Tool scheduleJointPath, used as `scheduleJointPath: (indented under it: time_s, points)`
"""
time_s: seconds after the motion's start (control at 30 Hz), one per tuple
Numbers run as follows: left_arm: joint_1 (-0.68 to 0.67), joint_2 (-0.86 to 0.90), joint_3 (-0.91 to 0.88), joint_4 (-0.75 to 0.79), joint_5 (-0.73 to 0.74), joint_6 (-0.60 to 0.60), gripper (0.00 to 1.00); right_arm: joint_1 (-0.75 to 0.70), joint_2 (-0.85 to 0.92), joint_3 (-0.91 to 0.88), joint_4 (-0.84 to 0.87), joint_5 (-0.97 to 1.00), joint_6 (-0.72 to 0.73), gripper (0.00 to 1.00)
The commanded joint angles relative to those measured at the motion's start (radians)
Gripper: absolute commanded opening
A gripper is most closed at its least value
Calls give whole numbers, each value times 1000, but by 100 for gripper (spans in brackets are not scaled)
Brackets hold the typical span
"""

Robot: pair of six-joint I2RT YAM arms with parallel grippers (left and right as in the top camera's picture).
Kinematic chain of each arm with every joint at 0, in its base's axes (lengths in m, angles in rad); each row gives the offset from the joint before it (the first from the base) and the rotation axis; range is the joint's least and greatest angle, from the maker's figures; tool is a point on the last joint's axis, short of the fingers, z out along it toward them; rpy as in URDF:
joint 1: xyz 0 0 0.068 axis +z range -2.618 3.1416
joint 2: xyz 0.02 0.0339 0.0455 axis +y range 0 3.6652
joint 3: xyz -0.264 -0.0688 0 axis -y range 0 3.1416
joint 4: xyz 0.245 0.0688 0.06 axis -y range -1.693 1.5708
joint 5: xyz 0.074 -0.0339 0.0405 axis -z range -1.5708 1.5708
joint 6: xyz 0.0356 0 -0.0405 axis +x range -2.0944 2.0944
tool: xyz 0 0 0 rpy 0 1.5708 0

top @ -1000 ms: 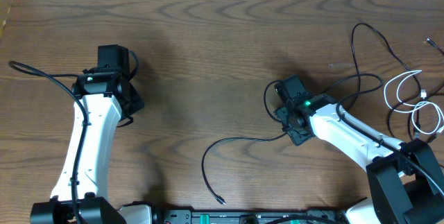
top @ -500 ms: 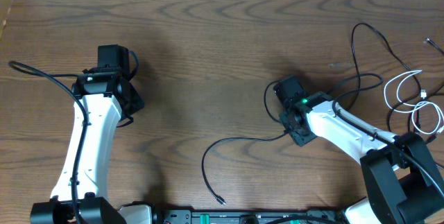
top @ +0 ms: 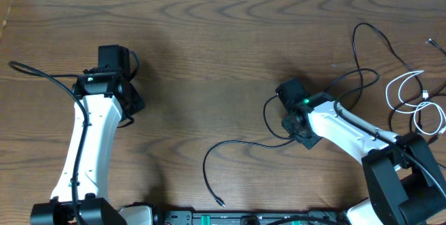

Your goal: Untangle cables

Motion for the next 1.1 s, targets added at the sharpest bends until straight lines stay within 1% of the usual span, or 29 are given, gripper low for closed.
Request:
scheduleJointPath:
  time_s: [0.0, 0.13, 0.3, 0.37, 0.53, 0.67, 0.8, 1.0, 1.07]
  points:
    - [2, -4, -13, -4, -2, -9, 58, -48, 8, -10, -5, 25, -116, 1]
    - [2, -4, -13, -3, -2, -10, 58, -112, -61, 31, -4, 24, -262, 1]
    - [2, -4, -13, -3, -2, -10, 58, -236, -180, 153, -10, -29, -556, 1]
    - [2, -4, -13, -3, -2, -9, 58, -295, -215, 211, -32, -50, -640, 1]
    - [2, -4, -13, -3, -2, -10, 58, -477, -261, 366, -116, -62, -710, 1]
    - [2, -4, -13, -3, -2, -10, 58, -634, -265, 447, -101, -61, -735, 1]
    - [2, -4, -13, -3, -2, -9, 58, -771, -265, 458, -51, -56, -735, 1]
    - [2, -4, -13, -3, -2, -9, 58, -1007, -256, 458, -28, -35, -628, 1]
    - [2, -4, -13, -3, -2, -9, 58, -1064, -256, 458, -22, -28, -605, 1]
